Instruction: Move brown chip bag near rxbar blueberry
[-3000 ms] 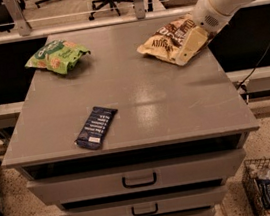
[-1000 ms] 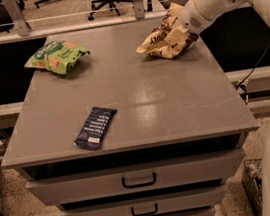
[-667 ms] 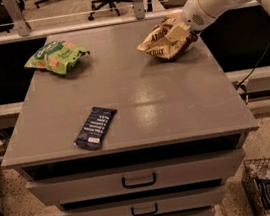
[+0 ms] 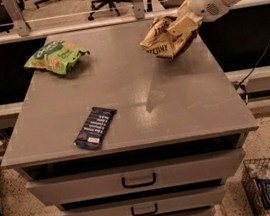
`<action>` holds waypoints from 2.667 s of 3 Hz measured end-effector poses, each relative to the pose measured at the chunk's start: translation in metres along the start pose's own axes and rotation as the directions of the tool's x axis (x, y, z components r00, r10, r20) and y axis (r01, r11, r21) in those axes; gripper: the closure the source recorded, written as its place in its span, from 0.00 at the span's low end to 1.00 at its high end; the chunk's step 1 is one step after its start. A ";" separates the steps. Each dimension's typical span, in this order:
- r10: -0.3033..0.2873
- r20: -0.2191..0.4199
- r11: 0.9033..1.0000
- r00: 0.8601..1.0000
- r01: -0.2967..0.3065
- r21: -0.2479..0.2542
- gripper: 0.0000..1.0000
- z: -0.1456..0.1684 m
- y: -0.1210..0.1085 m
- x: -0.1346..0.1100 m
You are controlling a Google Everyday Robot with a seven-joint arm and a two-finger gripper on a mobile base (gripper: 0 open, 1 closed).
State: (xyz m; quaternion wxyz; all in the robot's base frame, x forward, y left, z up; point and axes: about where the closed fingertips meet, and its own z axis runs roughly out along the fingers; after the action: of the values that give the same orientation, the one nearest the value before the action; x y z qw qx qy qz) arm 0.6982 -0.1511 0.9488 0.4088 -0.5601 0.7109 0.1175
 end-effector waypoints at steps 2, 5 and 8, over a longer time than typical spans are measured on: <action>-0.321 0.242 0.882 0.916 0.382 -0.277 1.00 -0.044 0.108 -0.023; -0.453 0.391 0.693 0.801 0.592 -0.411 1.00 -0.026 0.217 -0.038; -0.462 0.321 0.719 0.826 0.561 -0.409 0.57 0.015 0.215 -0.032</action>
Offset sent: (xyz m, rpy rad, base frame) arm -0.1870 0.0308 0.0119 0.0148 -0.1007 0.8033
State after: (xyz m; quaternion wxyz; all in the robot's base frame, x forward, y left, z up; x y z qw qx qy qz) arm 0.5142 -0.0448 0.8992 0.3387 -0.8050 0.4301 0.2288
